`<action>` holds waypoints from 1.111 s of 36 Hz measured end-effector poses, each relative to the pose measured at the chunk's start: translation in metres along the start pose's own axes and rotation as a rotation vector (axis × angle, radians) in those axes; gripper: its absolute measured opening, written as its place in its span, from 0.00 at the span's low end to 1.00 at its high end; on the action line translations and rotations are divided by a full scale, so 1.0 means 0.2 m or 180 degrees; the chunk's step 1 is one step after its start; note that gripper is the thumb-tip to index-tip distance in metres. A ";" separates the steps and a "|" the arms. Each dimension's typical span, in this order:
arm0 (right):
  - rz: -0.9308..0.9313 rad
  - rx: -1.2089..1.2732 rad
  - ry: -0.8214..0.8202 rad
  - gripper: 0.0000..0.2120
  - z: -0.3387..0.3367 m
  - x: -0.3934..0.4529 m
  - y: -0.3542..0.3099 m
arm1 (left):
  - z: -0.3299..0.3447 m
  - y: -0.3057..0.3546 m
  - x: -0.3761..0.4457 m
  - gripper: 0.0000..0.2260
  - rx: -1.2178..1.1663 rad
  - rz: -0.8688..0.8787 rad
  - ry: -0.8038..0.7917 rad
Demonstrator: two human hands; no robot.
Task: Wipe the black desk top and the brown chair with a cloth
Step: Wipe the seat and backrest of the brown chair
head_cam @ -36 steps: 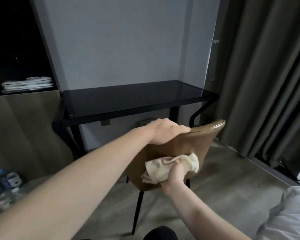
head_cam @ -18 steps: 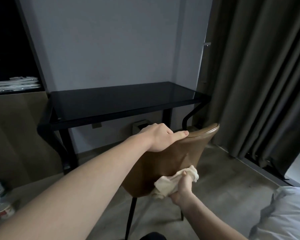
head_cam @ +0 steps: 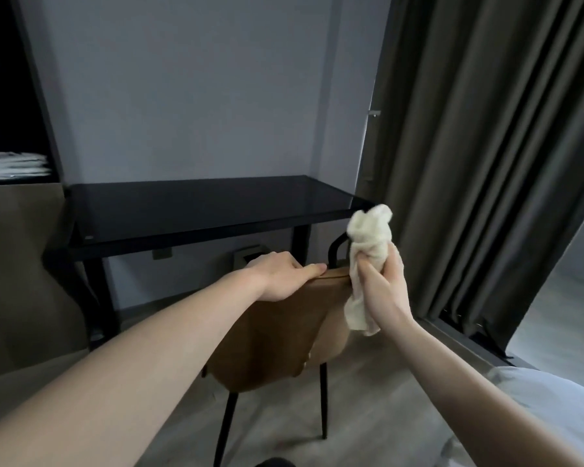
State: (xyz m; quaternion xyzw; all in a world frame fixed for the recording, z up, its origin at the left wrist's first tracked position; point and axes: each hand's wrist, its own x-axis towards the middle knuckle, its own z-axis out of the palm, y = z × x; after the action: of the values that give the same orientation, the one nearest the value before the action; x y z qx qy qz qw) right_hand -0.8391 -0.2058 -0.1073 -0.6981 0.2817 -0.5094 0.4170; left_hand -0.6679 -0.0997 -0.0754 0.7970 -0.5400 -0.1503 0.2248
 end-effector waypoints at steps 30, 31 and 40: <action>0.2459 0.1860 0.0669 0.24 0.11 0.12 0.51 | 0.02 0.00 0.04 0.33 0.0206 0.0136 0.0262; 0.2454 0.1915 0.0674 0.26 0.10 0.11 0.47 | 0.01 0.01 0.03 0.34 0.0174 0.0108 0.0254; 0.0586 0.0768 0.0508 0.28 0.11 0.04 0.08 | 0.03 0.02 0.01 0.32 0.0063 0.0013 0.0237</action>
State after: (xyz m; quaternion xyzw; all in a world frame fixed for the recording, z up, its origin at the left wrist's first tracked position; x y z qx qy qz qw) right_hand -0.8154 -0.2149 -0.1207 -0.5716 0.3134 -0.5530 0.5189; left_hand -0.6735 -0.1038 -0.0772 0.8031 -0.5344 -0.1148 0.2372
